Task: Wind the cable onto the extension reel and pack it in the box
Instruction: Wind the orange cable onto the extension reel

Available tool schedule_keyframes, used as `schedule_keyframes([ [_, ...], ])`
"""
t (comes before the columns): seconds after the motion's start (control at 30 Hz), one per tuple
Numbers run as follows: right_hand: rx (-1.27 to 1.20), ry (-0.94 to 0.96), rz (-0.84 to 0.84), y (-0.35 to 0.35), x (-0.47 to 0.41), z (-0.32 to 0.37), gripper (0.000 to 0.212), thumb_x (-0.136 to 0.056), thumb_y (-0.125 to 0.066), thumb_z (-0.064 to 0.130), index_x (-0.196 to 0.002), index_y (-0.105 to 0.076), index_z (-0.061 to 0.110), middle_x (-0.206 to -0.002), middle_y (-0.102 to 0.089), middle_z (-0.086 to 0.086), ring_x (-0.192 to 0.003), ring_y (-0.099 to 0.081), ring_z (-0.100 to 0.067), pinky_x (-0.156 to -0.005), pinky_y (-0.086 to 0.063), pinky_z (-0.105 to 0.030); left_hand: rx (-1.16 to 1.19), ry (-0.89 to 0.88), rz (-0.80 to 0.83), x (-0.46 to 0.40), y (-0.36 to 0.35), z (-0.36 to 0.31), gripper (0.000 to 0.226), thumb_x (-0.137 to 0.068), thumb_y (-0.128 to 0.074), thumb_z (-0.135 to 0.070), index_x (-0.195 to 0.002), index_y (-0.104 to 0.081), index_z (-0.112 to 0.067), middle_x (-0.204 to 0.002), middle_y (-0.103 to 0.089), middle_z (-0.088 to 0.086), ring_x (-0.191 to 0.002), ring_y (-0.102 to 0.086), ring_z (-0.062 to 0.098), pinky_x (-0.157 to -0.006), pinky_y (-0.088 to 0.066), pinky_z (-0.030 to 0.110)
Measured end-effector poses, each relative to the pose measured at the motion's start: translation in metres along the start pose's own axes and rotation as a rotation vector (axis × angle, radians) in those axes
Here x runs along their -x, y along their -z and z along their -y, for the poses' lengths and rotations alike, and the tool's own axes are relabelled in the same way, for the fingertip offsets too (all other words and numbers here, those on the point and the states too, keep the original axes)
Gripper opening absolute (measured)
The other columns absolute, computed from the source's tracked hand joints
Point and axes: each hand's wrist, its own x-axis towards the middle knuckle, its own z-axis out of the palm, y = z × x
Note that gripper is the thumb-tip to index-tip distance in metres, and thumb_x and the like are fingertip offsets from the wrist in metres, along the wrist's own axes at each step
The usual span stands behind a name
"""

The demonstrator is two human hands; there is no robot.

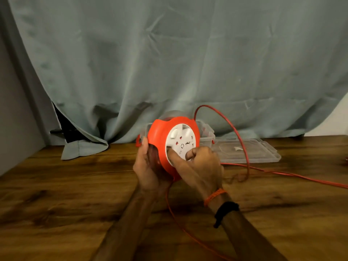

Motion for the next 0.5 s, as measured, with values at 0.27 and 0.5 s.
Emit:
schedule_keyframes([
  [0.27, -0.239, -0.091, 0.187, 0.008, -0.004, 0.003, 0.067, -0.074, -0.067, 0.062, -0.051, -0.058, -0.001, -0.046, -0.061, 0.0, -0.048, -0.06, -0.005, -0.047, -0.045, -0.018, -0.021, -0.017, 0.024, 0.002, -0.004, 0.0, 0.042, -0.098, -0.041, -0.037, -0.102, -0.069, -0.007, -0.085, -0.079, 0.01, -0.076, -0.076, 0.02, -0.063, -0.061, 0.03],
  [0.5, 0.042, 0.325, 0.119, 0.028, -0.024, -0.013, 0.028, -0.072, -0.076, 0.04, -0.091, -0.066, 0.021, -0.05, -0.043, 0.021, -0.048, -0.048, 0.003, -0.053, -0.039, -0.01, 0.043, 0.072, 0.059, 0.001, 0.002, -0.007, 0.061, -0.1, -0.028, -0.052, -0.124, -0.065, -0.01, -0.115, -0.074, 0.016, -0.104, -0.072, 0.031, -0.079, -0.061, 0.043],
])
